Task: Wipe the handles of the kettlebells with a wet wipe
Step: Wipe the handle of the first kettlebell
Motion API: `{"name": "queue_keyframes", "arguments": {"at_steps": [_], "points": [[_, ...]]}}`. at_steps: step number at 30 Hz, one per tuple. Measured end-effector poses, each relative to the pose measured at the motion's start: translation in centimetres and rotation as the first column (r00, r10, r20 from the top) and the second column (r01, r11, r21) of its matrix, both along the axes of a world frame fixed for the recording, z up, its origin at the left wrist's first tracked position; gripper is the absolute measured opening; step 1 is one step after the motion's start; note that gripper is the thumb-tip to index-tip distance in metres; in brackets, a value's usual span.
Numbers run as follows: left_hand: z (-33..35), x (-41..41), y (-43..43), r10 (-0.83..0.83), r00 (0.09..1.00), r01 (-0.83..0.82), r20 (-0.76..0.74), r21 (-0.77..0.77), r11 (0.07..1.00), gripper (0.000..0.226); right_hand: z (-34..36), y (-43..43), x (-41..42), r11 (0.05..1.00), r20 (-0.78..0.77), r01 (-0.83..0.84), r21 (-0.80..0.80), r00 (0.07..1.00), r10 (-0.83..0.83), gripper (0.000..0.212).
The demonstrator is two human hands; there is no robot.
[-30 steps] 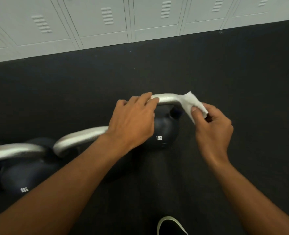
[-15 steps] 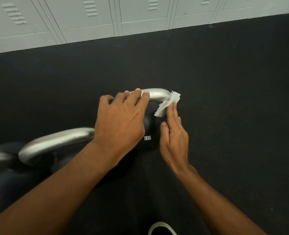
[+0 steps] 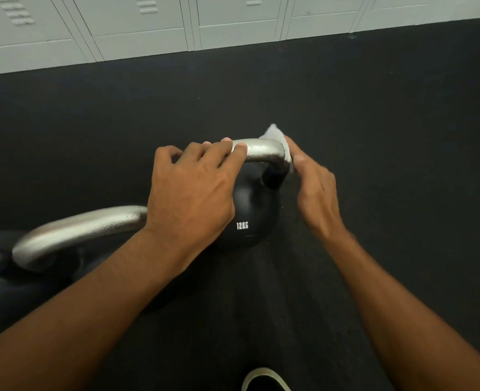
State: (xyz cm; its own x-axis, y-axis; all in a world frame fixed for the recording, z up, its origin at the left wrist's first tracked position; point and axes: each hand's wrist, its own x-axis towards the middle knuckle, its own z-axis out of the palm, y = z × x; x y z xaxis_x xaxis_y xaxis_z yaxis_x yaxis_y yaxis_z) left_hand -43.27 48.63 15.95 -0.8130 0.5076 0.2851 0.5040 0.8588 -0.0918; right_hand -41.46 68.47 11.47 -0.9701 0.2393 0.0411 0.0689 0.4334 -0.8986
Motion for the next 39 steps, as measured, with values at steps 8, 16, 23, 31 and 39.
{"name": "queue_keyframes", "arguments": {"at_steps": [8,16,23,31,39], "points": [[-0.4,0.1,0.1,0.007,1.0,-0.007,-0.017,-0.012,1.0,0.05,-2.4,-2.6,3.7,0.994,-0.11,0.075,0.082,0.992,-0.066,0.05],[-1.7,0.6,0.4,0.008,1.0,-0.011,-0.018,-0.187,0.982,0.064,-3.5,-6.2,4.0,0.982,-0.063,0.082,0.172,0.995,-0.072,0.061],[-2.0,0.4,0.4,-0.001,1.0,-0.003,-0.028,-0.14,0.99,0.064,-3.4,-7.4,3.8,0.983,-0.13,0.172,0.07,0.978,-0.162,0.056],[-2.3,0.6,0.3,-0.015,1.0,0.012,-0.022,-0.126,0.992,0.076,2.9,-6.6,1.2,0.234,0.345,0.456,-0.859,0.852,-0.395,0.026],[-2.3,0.4,0.3,-0.017,0.998,0.013,-0.06,-0.08,0.997,0.068,3.5,-4.1,-0.1,-0.128,0.578,0.564,-0.816,0.795,-0.182,0.023]]}}
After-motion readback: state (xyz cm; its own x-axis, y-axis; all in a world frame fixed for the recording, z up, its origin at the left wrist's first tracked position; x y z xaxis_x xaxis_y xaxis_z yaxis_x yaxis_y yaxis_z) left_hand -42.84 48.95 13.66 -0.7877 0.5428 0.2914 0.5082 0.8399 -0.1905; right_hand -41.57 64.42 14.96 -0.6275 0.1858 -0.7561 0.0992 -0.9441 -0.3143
